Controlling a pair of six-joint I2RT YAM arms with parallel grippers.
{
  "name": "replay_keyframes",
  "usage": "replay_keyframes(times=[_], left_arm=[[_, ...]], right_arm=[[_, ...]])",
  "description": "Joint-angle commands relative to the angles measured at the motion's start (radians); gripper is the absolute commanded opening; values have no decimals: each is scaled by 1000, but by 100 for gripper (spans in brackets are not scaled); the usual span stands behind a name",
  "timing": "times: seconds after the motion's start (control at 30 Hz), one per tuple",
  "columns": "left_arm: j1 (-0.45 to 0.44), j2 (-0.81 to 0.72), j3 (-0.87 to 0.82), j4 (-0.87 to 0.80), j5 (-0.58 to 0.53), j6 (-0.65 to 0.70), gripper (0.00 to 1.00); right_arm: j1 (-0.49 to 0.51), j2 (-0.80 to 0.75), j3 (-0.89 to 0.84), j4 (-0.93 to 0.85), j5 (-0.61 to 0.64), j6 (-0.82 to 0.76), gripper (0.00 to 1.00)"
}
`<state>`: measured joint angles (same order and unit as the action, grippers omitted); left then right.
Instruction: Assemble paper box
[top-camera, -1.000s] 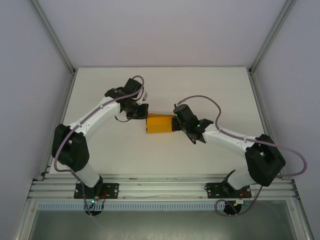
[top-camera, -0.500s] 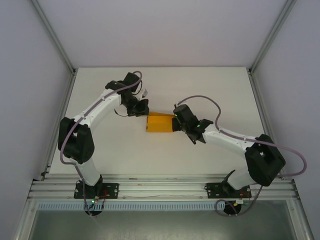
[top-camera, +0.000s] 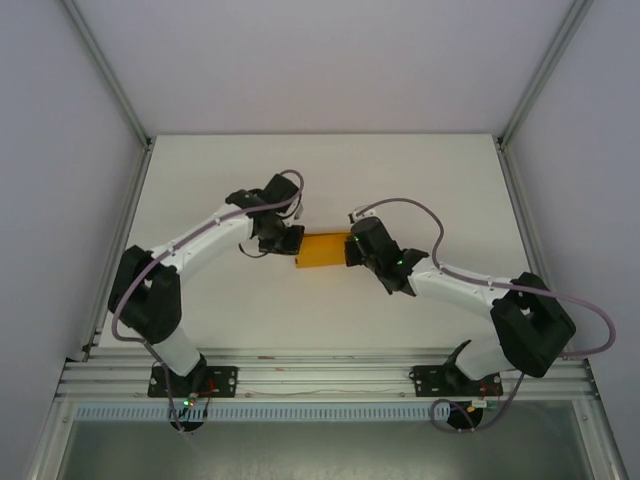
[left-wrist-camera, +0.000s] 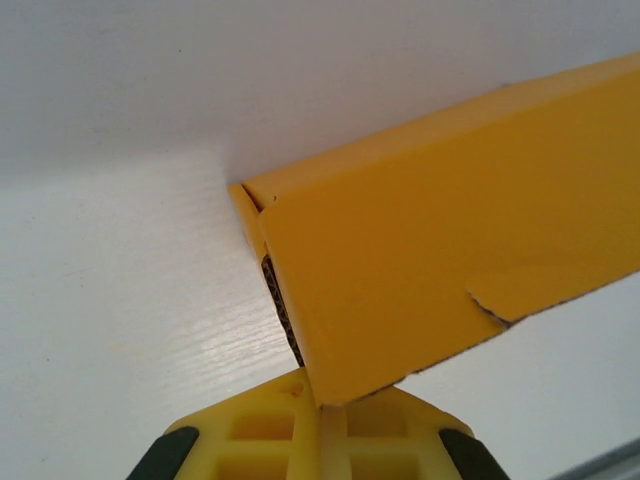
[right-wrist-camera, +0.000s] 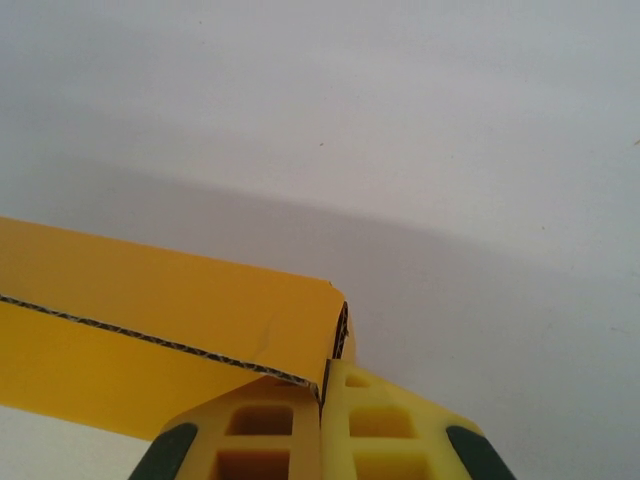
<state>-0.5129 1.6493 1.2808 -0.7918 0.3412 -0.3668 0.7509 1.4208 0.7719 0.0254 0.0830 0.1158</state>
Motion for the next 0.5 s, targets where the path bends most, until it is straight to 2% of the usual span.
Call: replay_keyframes(times=[0.0, 0.13, 0.17, 0.2, 0.3, 0.4, 0.47], left_arm=[[-22, 39, -106, 90, -43, -46, 0], [-22, -19, -110, 84, -58, -58, 0], [-22, -46, -104, 84, -50, -55, 4], [-22, -72, -96, 81, -46, -59, 18], [-22, -144, -76, 83, -33, -75, 37], [-21, -188, -60, 76, -53, -99, 55], [-14, -192, -43, 68, -91, -125, 59]], right_arm=[[11, 42, -69, -122, -81, -47, 0], [12, 30, -61, -145, -49, -72, 0], [12, 30, -56, -152, -45, -77, 0], [13, 30, -51, -157, -45, -83, 0], [12, 33, -43, -163, -45, -84, 0], [12, 33, -40, -168, -44, -81, 0], [12, 31, -39, -170, -45, -82, 0]])
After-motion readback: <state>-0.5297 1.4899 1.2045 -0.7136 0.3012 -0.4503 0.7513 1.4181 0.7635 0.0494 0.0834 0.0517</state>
